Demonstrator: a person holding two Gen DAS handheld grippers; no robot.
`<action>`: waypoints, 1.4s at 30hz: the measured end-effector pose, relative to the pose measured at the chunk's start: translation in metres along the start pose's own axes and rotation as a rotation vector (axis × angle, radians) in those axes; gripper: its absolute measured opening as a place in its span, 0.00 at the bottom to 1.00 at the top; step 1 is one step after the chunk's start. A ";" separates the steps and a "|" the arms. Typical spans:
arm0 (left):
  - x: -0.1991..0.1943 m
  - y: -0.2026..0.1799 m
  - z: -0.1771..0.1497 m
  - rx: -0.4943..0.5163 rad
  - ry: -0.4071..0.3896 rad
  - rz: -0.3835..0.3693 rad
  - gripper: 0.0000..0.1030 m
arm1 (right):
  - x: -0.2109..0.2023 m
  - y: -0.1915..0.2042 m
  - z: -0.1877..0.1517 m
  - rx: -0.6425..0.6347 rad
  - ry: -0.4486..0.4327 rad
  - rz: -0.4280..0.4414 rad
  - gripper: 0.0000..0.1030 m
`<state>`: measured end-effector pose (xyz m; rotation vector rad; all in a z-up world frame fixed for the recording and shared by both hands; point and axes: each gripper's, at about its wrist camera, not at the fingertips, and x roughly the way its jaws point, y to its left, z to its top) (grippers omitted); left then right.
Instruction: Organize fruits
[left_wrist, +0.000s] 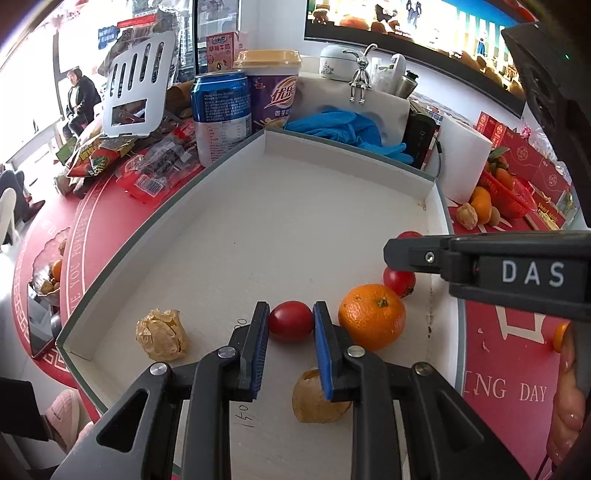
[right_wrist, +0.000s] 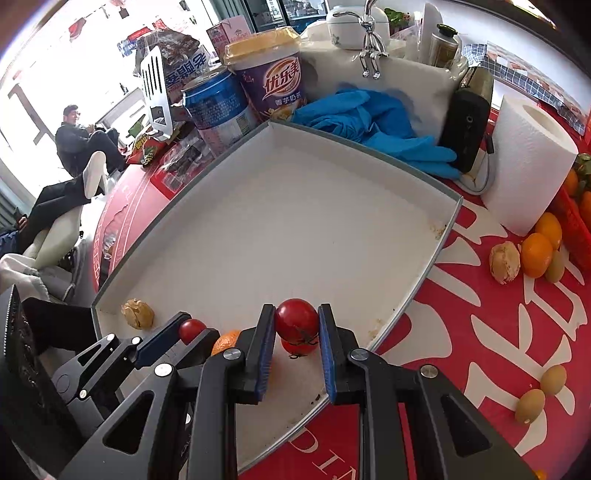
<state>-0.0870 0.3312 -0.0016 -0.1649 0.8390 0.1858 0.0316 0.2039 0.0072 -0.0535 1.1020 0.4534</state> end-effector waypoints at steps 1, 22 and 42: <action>0.000 0.001 0.000 -0.001 0.000 0.003 0.25 | -0.001 0.000 0.001 0.000 -0.004 -0.001 0.23; -0.025 -0.004 0.011 -0.002 -0.057 0.040 0.80 | -0.038 -0.006 0.002 0.032 -0.091 0.006 1.00; -0.011 -0.171 -0.020 0.288 0.033 -0.118 0.84 | -0.134 -0.198 -0.130 0.517 -0.234 -0.325 1.00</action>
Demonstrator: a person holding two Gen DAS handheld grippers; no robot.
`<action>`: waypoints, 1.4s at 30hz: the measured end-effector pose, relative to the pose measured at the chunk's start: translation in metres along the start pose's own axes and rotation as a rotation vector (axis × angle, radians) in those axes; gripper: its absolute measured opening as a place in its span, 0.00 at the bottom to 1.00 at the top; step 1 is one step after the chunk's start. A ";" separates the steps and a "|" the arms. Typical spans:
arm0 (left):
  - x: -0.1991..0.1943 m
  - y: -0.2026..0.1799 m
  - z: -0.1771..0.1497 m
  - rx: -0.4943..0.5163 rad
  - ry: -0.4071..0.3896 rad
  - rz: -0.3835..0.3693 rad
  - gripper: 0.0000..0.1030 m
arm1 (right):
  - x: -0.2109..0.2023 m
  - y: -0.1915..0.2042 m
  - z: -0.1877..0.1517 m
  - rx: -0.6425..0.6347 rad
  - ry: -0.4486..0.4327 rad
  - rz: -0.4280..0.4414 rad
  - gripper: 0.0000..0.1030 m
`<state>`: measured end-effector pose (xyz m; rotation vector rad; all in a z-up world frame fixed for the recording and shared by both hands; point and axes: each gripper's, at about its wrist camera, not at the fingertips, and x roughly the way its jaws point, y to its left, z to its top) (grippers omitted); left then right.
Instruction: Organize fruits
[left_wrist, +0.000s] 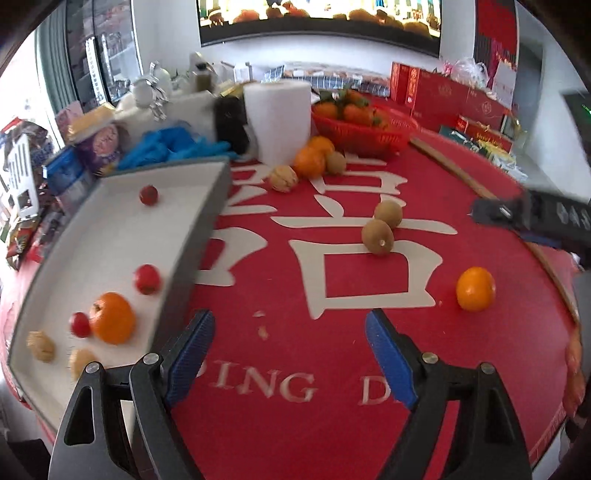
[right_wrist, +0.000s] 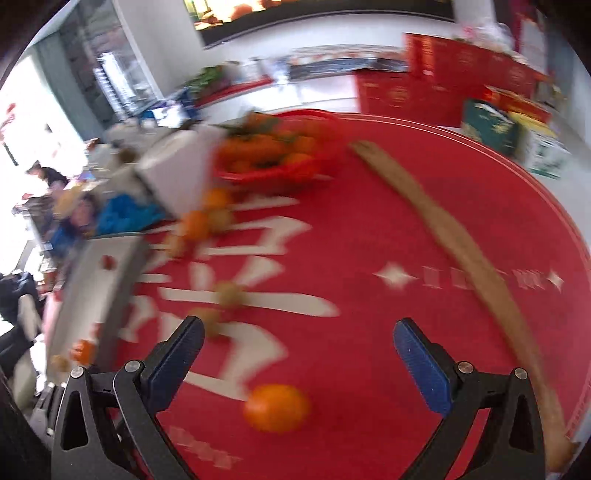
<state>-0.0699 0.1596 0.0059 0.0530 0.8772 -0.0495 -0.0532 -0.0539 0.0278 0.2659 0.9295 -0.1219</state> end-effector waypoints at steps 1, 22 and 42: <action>0.003 -0.001 0.001 -0.003 0.007 0.003 0.84 | 0.000 -0.010 -0.004 0.007 -0.005 -0.032 1.00; 0.031 -0.003 0.007 -0.038 0.042 0.011 1.00 | 0.020 -0.046 -0.025 -0.006 -0.036 -0.258 1.00; 0.030 -0.003 0.008 -0.038 0.042 0.011 1.00 | 0.020 -0.045 -0.025 -0.008 -0.036 -0.259 1.00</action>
